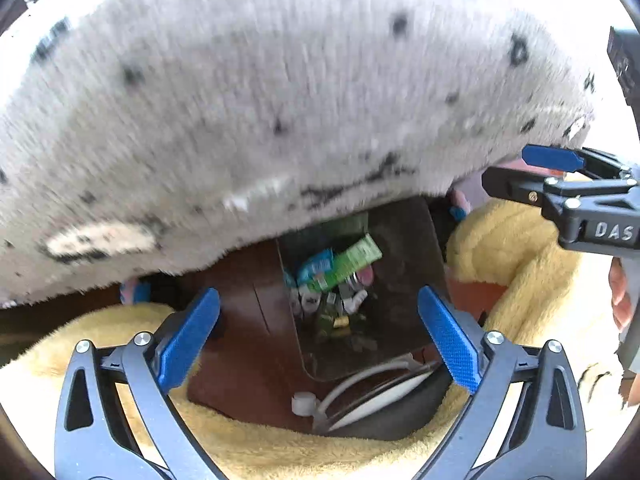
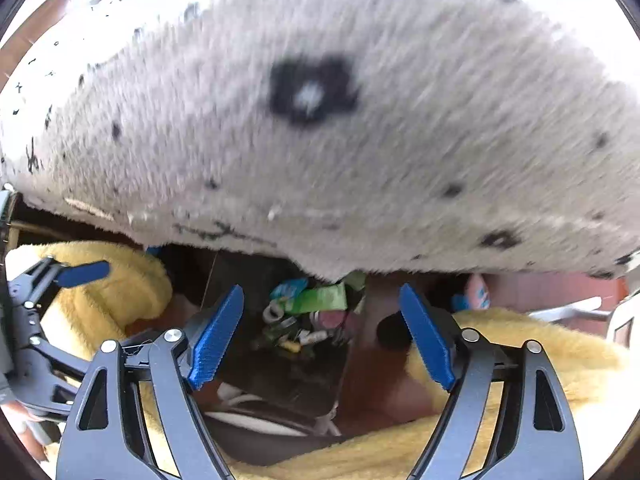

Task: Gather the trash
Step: 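Raise both tools back over the bed toward the last two bottles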

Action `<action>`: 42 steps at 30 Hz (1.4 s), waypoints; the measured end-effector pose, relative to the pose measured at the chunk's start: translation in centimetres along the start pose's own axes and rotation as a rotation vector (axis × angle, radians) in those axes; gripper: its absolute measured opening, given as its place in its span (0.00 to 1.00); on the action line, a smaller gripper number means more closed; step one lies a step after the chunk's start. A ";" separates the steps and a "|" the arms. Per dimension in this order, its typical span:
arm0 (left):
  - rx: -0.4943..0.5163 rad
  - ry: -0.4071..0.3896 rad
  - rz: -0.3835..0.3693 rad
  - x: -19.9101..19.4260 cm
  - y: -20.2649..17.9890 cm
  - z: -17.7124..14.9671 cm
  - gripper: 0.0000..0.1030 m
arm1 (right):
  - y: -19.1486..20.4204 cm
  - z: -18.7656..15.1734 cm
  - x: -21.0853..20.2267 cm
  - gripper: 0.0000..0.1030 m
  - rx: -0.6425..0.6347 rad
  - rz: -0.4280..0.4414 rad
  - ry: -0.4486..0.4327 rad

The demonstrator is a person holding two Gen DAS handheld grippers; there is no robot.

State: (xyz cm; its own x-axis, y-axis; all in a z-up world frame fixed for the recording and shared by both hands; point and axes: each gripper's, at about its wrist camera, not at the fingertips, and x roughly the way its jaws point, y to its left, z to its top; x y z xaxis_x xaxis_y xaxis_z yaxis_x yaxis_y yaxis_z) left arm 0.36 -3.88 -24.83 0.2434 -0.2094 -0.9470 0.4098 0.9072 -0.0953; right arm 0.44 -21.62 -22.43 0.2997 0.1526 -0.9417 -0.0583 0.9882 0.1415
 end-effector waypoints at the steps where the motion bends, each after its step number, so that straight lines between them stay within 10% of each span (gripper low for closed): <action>1: 0.001 -0.019 0.004 -0.6 0.1 0.6 0.92 | 0.0 0.1 -0.4 0.83 -0.003 -0.016 -0.014; 20: -0.065 -0.283 0.141 -10.8 6.2 9.5 0.92 | -2.7 8.8 -9.2 0.89 -0.012 -0.096 -0.289; 42: -0.021 -0.292 0.182 -5.9 8.5 25.6 0.91 | -0.9 29.9 -4.1 0.89 0.020 -0.026 -0.312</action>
State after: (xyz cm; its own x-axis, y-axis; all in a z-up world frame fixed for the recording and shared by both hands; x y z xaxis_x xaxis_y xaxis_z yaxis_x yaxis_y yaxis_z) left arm 24.95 -4.25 -12.23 0.5536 -0.1366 -0.8215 0.3188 0.9461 0.0575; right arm 27.77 -22.81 -9.62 0.5789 0.1206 -0.8064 -0.0291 0.9914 0.1274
